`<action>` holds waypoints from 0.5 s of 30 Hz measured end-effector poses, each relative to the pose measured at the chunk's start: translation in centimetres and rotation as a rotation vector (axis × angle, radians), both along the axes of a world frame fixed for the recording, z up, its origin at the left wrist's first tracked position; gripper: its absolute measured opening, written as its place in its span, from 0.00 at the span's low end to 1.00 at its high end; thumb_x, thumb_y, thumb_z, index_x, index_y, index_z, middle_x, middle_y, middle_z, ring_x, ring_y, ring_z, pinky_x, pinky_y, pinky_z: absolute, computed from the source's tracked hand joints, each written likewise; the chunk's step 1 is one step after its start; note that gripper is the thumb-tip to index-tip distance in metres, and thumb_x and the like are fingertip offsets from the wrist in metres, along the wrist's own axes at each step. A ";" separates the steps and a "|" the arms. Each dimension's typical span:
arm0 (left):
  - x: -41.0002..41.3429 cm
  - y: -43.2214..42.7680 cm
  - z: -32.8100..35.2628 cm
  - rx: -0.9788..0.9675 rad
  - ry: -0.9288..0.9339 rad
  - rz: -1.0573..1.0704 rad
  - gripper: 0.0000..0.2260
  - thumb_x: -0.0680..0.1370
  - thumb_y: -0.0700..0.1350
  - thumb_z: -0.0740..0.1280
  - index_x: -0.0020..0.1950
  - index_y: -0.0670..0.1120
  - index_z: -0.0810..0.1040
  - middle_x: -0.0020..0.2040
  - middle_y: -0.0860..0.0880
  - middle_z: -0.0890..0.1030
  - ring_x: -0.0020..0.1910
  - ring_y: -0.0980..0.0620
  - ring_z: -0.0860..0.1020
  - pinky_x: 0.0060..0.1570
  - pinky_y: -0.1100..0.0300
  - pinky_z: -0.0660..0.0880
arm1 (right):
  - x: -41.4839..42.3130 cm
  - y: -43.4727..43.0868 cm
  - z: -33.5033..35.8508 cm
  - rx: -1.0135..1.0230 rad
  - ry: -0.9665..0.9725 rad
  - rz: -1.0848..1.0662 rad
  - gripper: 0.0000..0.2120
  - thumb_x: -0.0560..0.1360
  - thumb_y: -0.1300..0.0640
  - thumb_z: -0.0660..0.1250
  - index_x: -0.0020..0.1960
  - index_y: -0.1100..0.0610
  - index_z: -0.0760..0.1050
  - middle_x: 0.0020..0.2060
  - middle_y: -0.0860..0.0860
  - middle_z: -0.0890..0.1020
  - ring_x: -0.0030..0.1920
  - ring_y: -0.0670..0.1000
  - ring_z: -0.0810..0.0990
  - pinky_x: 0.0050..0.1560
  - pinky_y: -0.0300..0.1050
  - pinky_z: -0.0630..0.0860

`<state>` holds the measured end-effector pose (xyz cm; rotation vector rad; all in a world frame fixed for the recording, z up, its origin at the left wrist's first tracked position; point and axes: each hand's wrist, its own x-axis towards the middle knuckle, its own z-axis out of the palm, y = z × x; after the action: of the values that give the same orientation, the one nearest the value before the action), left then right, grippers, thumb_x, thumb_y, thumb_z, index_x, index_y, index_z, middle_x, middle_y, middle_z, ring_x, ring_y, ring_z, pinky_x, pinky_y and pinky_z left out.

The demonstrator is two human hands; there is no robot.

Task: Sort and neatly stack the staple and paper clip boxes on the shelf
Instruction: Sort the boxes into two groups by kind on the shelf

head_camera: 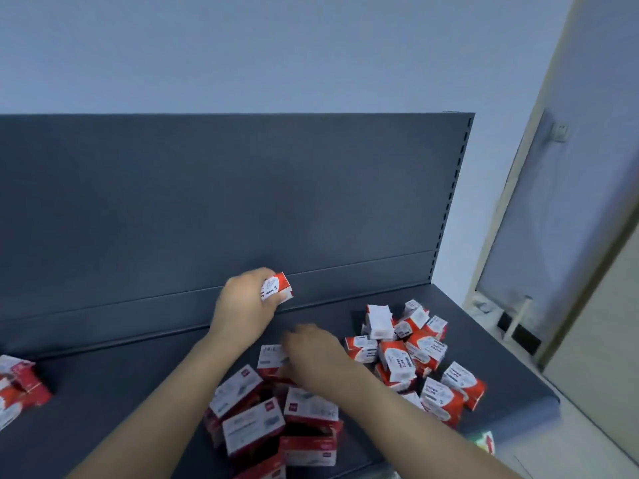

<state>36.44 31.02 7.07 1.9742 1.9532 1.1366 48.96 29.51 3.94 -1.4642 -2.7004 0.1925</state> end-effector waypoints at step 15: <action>10.1 7.4 -3.0 -0.323 0.366 -0.101 0.10 0.69 0.47 0.69 0.31 0.45 0.72 0.32 0.48 0.74 0.36 0.47 0.74 0.34 0.60 0.67 | 9.0 1.1 0.1 0.072 0.126 -0.128 0.18 0.78 0.51 0.60 0.62 0.62 0.71 0.61 0.57 0.74 0.61 0.57 0.71 0.59 0.51 0.70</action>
<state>46.54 38.41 4.11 2.1780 2.0089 0.4203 57.95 30.57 4.04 -1.5430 -2.4792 0.1719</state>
